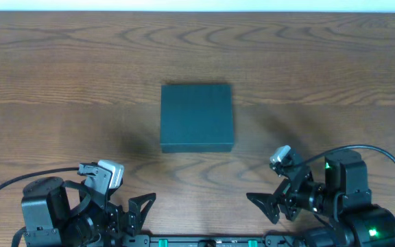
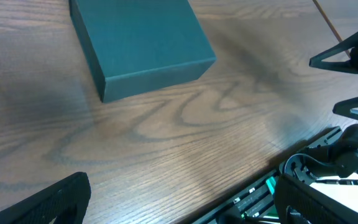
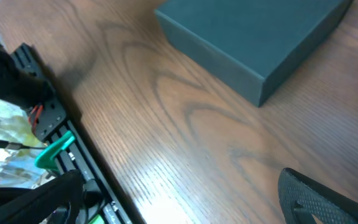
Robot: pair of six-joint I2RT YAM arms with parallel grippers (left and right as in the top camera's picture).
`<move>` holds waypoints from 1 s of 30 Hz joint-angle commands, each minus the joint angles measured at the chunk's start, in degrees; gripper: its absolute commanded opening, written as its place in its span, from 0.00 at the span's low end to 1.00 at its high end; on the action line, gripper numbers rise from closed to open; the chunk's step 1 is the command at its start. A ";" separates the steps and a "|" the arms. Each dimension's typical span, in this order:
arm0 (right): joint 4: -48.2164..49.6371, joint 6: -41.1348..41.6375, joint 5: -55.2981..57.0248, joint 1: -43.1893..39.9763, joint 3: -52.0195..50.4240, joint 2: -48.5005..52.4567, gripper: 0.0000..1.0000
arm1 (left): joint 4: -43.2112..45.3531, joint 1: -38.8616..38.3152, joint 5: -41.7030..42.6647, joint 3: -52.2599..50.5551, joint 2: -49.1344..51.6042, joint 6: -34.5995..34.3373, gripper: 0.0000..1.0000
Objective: Pack container
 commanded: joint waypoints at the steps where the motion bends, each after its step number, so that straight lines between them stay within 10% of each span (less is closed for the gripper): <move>1: 0.09 0.57 0.96 0.35 -0.42 -0.22 0.99 | 0.22 0.11 0.61 -0.02 -0.31 -0.39 0.95; 11: 0.09 0.57 0.96 0.35 -0.42 -0.22 0.99 | 17.51 -0.11 -21.70 -7.85 -9.22 -0.15 0.95; 30: 0.09 0.57 0.96 0.35 -0.42 -0.22 0.99 | 41.90 -0.24 -43.36 -43.32 -27.80 -27.23 0.95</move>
